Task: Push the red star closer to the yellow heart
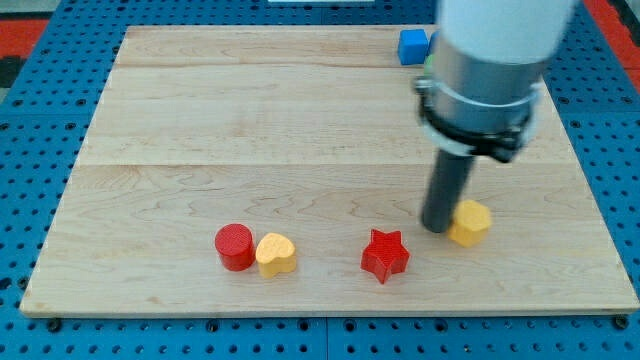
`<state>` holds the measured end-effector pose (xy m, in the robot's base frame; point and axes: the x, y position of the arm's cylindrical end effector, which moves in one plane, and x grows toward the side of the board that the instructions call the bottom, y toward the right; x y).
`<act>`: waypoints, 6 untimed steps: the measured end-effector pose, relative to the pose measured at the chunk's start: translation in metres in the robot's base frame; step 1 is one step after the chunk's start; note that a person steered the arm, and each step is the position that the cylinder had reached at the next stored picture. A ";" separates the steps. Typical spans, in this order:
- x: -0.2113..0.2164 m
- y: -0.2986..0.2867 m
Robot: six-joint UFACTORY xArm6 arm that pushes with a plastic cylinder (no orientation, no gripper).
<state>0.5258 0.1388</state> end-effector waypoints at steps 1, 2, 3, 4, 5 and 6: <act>0.020 0.028; 0.069 -0.014; 0.059 -0.071; 0.042 -0.053; 0.010 -0.010; 0.021 -0.068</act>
